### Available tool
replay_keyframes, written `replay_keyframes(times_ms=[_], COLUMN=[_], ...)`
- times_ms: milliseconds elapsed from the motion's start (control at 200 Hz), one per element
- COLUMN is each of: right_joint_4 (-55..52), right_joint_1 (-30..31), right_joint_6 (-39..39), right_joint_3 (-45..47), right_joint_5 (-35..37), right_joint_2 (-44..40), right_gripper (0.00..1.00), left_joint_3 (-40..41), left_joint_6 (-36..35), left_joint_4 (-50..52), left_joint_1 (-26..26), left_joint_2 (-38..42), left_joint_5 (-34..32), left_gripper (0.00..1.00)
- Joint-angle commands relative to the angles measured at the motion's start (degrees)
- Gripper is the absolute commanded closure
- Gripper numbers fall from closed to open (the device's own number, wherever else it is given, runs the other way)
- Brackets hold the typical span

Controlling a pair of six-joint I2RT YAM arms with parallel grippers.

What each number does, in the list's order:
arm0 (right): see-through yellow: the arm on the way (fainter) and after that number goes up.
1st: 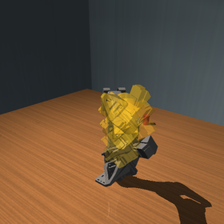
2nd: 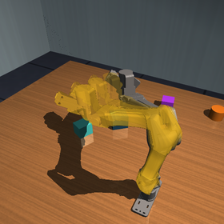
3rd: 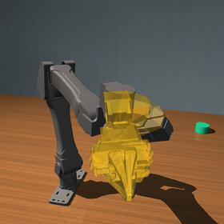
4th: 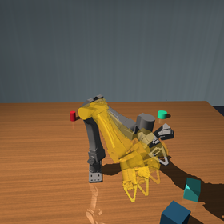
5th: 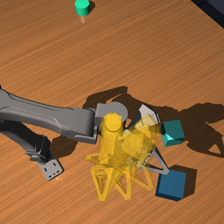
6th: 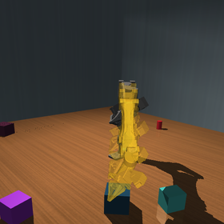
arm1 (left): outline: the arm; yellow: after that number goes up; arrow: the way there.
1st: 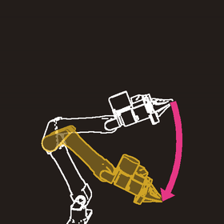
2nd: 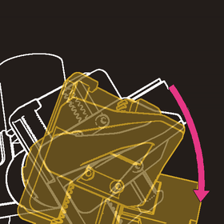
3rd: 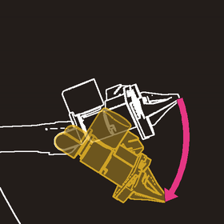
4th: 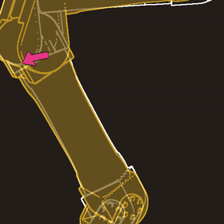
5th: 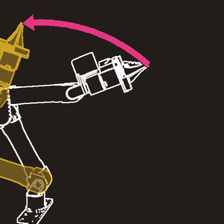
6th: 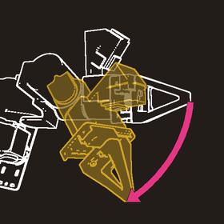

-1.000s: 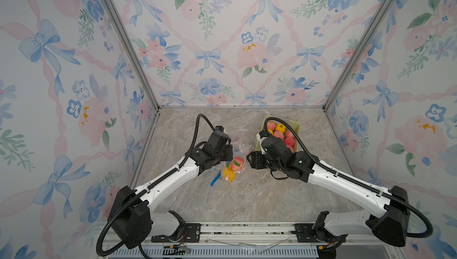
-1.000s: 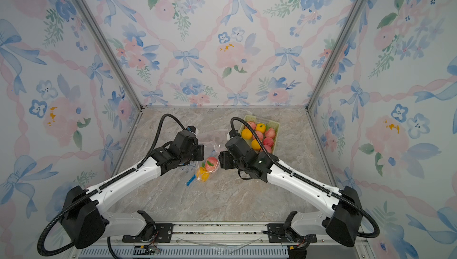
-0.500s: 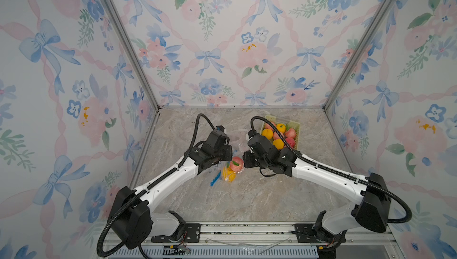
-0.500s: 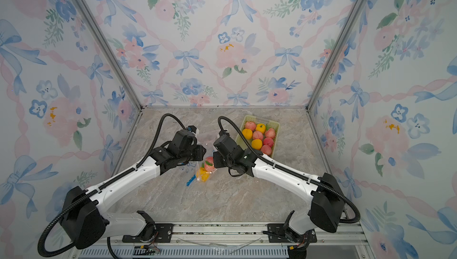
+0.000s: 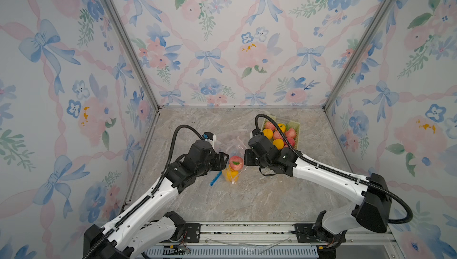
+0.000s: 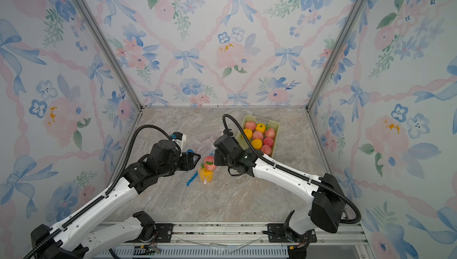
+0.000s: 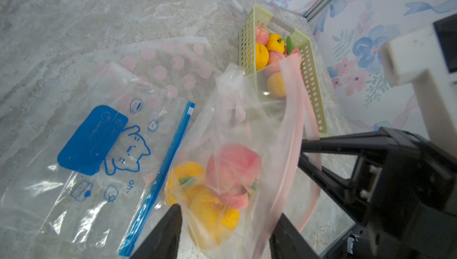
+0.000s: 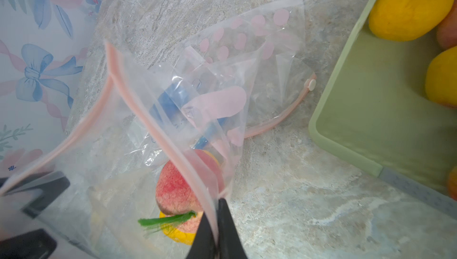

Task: Place the peach in a zip-top bag and seal the zipper
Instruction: Adjust the zipper food storage bag at the center of the board.

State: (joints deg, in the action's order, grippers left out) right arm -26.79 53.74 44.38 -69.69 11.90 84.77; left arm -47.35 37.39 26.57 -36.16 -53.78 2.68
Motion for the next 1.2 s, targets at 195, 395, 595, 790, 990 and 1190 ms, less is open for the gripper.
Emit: replay_keyframes(times_ms=[195,395,595,790,990,1190], right_joint_4=[-1.2,-1.2,-1.4,-1.3,-1.4,-1.2], right_joint_1=[0.7,0.8,0.9,1.2,1.5,1.7], right_joint_6=[3.7,4.9,5.3,5.5,5.6,6.0], right_joint_3=[-0.4,0.2,0.5,0.9,1.5,2.4], right_joint_5=[3.2,3.4,3.6,3.9,4.1,3.7], right_joint_2=[-0.3,-0.1,-0.4,-0.7,-1.5,-2.3], right_gripper=[0.95,0.95,0.96,0.96,0.96,0.96], left_joint_3=[9.4,12.5,12.3,11.9,13.8,12.6], left_joint_6=[11.9,14.6,15.3,16.9,20.4,18.1], left_joint_4=[3.0,-3.2,-9.7,-12.3,-13.6,-15.5], left_joint_1=[-10.0,-13.6,-19.5,-21.7,-21.6,-21.6], left_joint_2=[11.3,11.3,6.5,2.4,0.5,-2.4], left_joint_5=[-6.0,-9.4,-14.8,-20.0,-26.0,-26.1], left_gripper=[0.41,0.38,0.35,0.41,0.64,0.75])
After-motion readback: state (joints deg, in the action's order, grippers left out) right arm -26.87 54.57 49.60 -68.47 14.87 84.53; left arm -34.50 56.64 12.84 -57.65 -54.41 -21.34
